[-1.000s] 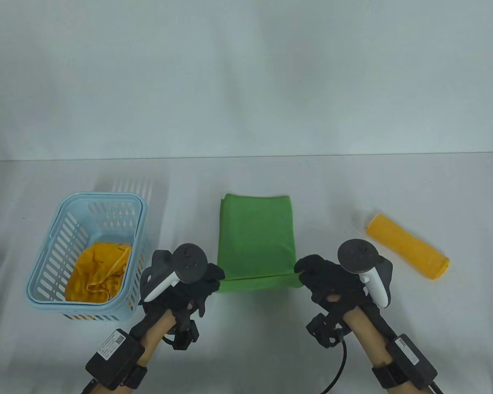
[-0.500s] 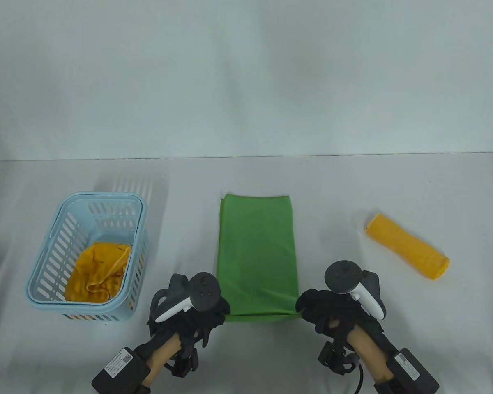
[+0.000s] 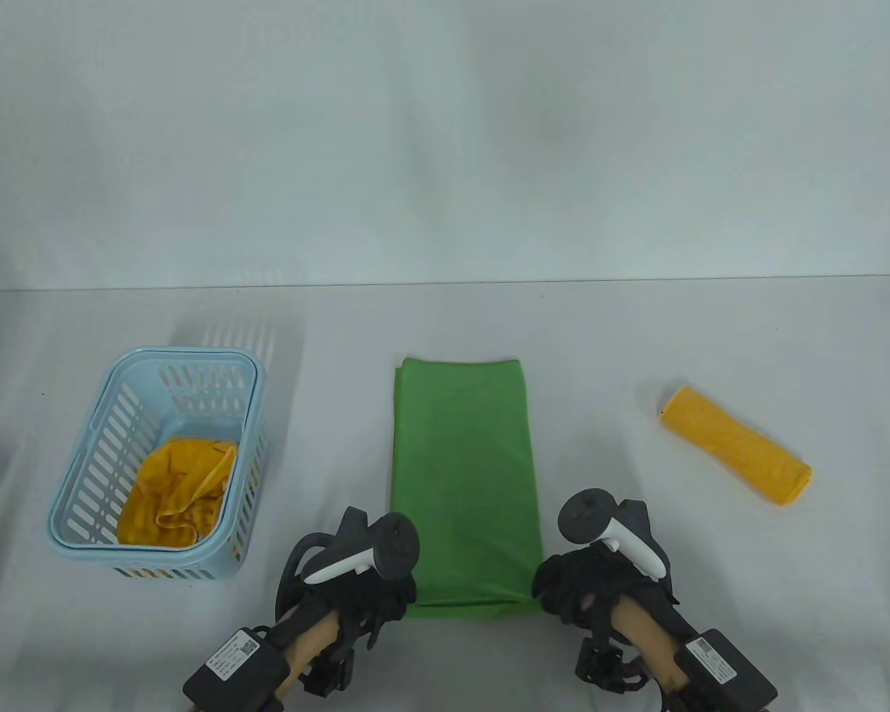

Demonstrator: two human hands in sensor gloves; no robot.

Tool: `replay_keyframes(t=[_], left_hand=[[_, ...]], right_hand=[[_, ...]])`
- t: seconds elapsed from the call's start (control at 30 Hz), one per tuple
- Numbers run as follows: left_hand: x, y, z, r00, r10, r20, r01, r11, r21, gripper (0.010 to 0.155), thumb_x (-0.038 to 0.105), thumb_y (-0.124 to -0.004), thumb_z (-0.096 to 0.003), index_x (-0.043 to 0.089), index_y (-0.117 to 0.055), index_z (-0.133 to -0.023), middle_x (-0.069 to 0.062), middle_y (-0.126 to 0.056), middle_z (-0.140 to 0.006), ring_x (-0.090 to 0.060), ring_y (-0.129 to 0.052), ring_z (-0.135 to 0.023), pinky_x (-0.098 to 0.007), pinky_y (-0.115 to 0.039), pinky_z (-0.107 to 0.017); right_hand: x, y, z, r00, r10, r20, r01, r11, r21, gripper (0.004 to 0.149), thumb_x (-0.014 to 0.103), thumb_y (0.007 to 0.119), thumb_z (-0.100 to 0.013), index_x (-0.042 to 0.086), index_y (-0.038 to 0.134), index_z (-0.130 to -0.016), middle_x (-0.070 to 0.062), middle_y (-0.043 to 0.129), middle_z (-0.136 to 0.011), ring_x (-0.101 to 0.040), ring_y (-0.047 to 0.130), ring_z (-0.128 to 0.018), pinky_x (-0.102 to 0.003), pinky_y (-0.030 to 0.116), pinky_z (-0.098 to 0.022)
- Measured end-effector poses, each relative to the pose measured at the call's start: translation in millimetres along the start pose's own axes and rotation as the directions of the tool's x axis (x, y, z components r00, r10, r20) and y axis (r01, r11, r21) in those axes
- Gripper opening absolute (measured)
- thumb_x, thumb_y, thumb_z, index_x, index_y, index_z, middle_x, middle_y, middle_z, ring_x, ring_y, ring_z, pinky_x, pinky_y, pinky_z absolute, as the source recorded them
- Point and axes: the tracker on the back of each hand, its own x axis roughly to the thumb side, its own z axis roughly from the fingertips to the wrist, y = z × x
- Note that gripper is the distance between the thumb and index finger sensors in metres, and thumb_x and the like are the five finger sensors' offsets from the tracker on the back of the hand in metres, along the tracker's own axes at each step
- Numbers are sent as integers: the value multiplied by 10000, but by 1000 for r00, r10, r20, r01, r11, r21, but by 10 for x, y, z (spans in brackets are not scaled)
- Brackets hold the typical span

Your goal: Roll square towel into towel roll

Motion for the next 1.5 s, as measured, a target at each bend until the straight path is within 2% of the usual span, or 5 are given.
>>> replay_keyframes(t=[0.33, 0.5, 0.67, 1.03, 1.5], left_hand=[[-219, 55, -78, 978, 200, -67, -200, 980, 1, 437, 420, -814, -388, 297, -887, -801, 49, -951, -776, -259, -975, -718, -530, -729, -648], [-206, 106, -119, 980, 146, -132, -130, 984, 122, 436, 455, -807, -381, 320, -874, -791, 75, -939, -773, -235, -970, -722, -514, -730, -657], [-131, 89, -167, 974, -1, -228, 56, 971, 232, 438, 497, -798, -370, 345, -861, -776, 104, -928, -767, -208, -964, -725, -498, -732, -665], [-98, 31, -216, 941, -101, -322, 198, 938, 285, 432, 547, -785, -365, 371, -839, -756, 129, -907, -764, -186, -947, -730, -490, -722, -680], [-258, 117, -142, 953, 30, -301, 64, 952, 299, 590, 566, -756, -363, 346, -787, -909, 73, -881, -909, -222, -941, -814, -511, -719, -683]], right_hand=[[-97, -76, -68, 992, -115, -56, 114, 993, -24, 407, 380, 818, -360, 297, 800, -758, 16, 881, -776, -283, 866, -689, -529, 689, -590], [-70, -118, -83, 993, -101, -59, 91, 984, -152, 410, 398, 818, -354, 285, 808, -747, 8, 894, -755, -285, 878, -672, -534, 695, -582], [-33, -104, -134, 995, -49, -90, 27, 971, -237, 413, 426, 818, -345, 282, 816, -731, 11, 911, -694, -260, 901, -601, -521, 718, -551], [25, -71, -187, 990, 16, -140, -62, 942, -329, 417, 471, 829, -321, 257, 852, -679, 23, 941, -552, -231, 928, -481, -507, 753, -487], [-73, -218, -101, 991, -111, -79, 75, 929, -363, 574, 503, 824, -309, 262, 770, -827, 3, 892, -779, -283, 901, -661, -537, 713, -565]])
